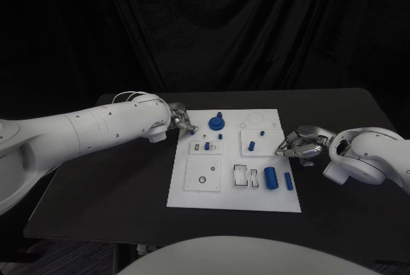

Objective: Assemble the parts on the task board

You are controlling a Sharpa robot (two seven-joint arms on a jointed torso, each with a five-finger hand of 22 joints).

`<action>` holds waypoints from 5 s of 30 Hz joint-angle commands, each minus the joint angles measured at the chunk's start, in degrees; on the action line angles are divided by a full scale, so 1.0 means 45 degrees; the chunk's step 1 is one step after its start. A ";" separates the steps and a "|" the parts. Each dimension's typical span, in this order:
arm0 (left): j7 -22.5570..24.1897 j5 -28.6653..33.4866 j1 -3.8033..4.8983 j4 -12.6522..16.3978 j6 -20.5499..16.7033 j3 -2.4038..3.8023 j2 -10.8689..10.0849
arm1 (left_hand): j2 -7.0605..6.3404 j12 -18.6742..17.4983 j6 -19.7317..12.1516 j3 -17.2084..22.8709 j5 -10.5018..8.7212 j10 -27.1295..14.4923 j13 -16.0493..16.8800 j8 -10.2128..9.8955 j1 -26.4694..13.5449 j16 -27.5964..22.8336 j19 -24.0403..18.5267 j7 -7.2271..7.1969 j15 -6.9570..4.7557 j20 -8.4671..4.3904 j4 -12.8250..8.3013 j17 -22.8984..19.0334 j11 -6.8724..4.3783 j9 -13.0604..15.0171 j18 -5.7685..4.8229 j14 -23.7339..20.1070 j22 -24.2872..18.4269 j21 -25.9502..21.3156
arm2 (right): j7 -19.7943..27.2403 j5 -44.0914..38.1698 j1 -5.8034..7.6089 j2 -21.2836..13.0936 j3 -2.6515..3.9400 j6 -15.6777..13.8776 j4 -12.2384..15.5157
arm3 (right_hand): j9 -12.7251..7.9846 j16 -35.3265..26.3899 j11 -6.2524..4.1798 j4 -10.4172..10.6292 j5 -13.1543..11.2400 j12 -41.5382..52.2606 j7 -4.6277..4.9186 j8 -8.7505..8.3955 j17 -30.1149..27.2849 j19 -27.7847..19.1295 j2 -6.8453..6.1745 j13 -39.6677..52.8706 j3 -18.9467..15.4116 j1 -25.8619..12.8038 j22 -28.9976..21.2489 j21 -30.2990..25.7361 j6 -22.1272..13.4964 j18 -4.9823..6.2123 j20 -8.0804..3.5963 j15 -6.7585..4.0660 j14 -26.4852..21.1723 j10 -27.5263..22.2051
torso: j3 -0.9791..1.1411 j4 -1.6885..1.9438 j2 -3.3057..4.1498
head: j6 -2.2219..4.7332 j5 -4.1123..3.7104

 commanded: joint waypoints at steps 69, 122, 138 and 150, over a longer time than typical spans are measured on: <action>-0.1017 -0.0276 -0.0208 0.4529 -0.2010 0.0006 -0.2441 | -0.1881 -0.0128 0.0037 0.5269 -0.0219 0.1166 0.3142 0.0055 -0.0912 0.0084 0.1339 -0.0045 -0.0057 -0.0045 -0.0394 0.3352 -0.0104 0.0664 -0.0179 0.1300 0.3354 0.0039 | -0.0117 -0.0034 -0.0066 -0.0141 0.0006 -0.0035 0.0147 | 0.0034 -0.0066 0.0019 -0.0022 0.0061 -0.0056 0.0006 0.0102 0.0492 -0.0073 -0.0040 0.1643 0.0126 0.0032 0.0974 -0.0108 -0.0076 0.0180 0.0006 0.0072 0.0128 -0.0070 | -0.0001 -0.0022 -0.0001 | -0.0003 0.0118; -0.0695 -0.0297 -0.0795 0.4746 -0.2417 0.0008 -0.2458 | -0.1783 -0.0161 0.0030 0.5334 -0.0715 0.1138 0.3116 -0.0003 -0.0976 0.0084 0.1339 -0.0048 -0.0050 -0.0035 -0.0446 0.3352 -0.0104 0.0636 -0.0179 0.1300 0.3354 0.0039 | -0.0201 -0.0034 -0.0080 -0.0094 0.0004 0.0091 0.0035 | 0.0044 -0.0073 0.0019 -0.0033 0.0070 -0.0065 0.0007 0.0129 0.0479 -0.0077 -0.0066 0.1624 0.0140 0.0020 0.0963 -0.0157 -0.0080 0.0185 0.0008 0.0072 0.0121 -0.0090 | -0.0013 0.0003 0.0007 | -0.0003 0.0083; -0.0614 -0.0297 -0.0799 0.4746 -0.2401 0.0008 -0.2455 | -0.1735 -0.0182 0.0029 0.5205 -0.1721 0.1119 0.3099 -0.0053 -0.1246 0.0084 0.1339 -0.0019 -0.0028 0.0002 -0.0309 0.3352 -0.0077 0.0606 -0.0179 0.1300 0.3354 0.0039 | -0.0219 -0.0034 -0.0101 -0.0084 0.0004 0.0113 0.0020 | 0.0044 -0.0073 0.0019 -0.0033 0.0070 -0.0065 0.0007 0.0129 0.0479 -0.0077 -0.0066 0.1624 0.0140 0.0020 0.0963 -0.0157 -0.0080 0.0185 0.0008 0.0072 0.0121 -0.0090 | -0.0019 -0.0002 0.0006 | -0.0003 0.0115; -0.0707 -0.0297 -0.0816 0.4541 -0.2419 0.0008 -0.2376 | -0.1124 -0.0179 -0.0248 0.2578 -0.5482 0.1114 0.3098 -0.1309 -0.3685 0.0084 0.1339 0.0449 0.0321 0.0316 0.0179 0.3352 0.0340 -0.1187 -0.0179 0.1300 0.3354 0.0039 | -0.0225 -0.0034 -0.0104 -0.0097 0.0004 0.0113 0.0028 | 0.0044 -0.0073 0.0019 -0.0033 0.0070 -0.0065 0.0007 0.0129 0.0479 -0.0077 -0.0066 0.1624 0.0140 0.0020 0.0963 -0.0157 -0.0080 0.0185 0.0008 0.0072 0.0121 -0.0090 | -0.0010 -0.0018 0.0003 | -0.0003 0.0108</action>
